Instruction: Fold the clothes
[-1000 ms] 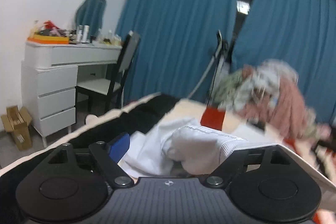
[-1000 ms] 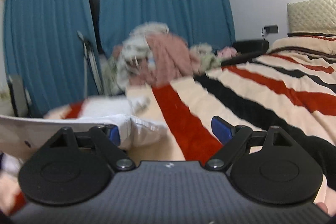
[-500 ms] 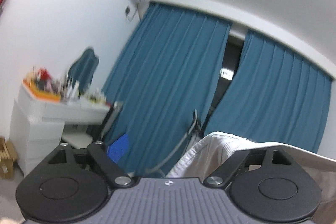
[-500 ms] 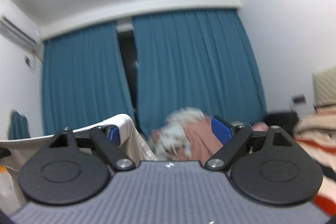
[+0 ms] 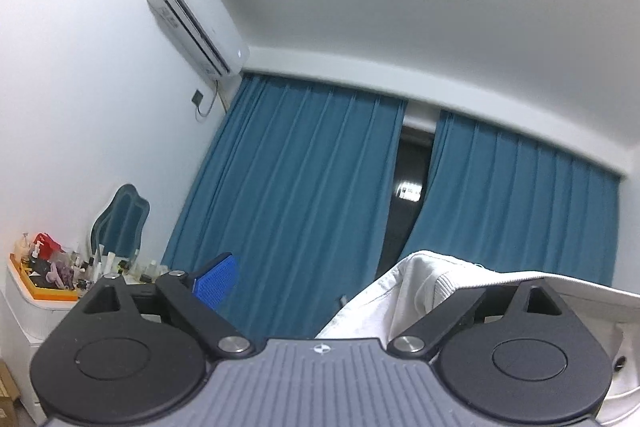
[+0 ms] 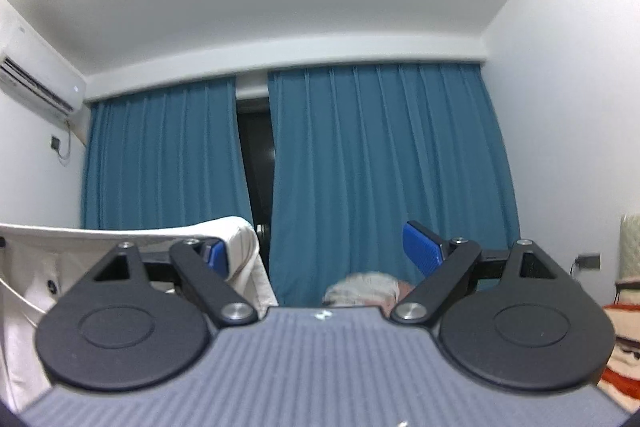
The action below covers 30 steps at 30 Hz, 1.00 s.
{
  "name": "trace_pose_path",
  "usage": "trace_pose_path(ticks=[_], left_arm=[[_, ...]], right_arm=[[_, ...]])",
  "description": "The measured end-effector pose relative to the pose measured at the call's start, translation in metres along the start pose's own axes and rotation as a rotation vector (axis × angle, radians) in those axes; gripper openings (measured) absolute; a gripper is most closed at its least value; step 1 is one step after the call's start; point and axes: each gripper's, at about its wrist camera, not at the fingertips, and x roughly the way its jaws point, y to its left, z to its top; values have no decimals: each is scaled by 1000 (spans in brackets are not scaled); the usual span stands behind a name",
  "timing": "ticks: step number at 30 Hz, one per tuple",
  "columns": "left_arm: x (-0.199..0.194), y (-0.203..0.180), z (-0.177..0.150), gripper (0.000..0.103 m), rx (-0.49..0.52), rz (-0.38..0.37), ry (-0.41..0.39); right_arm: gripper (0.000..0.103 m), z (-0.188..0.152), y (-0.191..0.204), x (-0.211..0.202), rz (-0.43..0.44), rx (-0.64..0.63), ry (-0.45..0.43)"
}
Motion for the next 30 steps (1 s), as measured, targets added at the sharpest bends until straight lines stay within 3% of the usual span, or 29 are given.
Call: trace_pose_path(ticks=[5,12,16,20,23,26,28,30], left_arm=[[108,-22,-86,96,72,23,117],[285,-37,-239,96,59,45,296],[391,-44,-364,96,99,57,448],[478,-31,-513,95,133,66,639],[528,-3,-607,94,153,37,800],[543,8,-683,93,201,-6,941],[564,8,-717,95,248,-25,1045],[583,12,-725,98,278,-43,1074]], right_arm=[[87,-65,-4,92,-40,-60,152],[87,-211,-11,247,-86,-113,307],[87,-318,-20,339,-109,-100,445],[87,-441,-26,409,-114,-128,601],[87,-529,-39,445,-120,-114,722],[87,-598,-48,471,-124,-101,847],[86,-629,-49,483,-91,-93,933],[86,-652,-49,495,-42,-82,1015]])
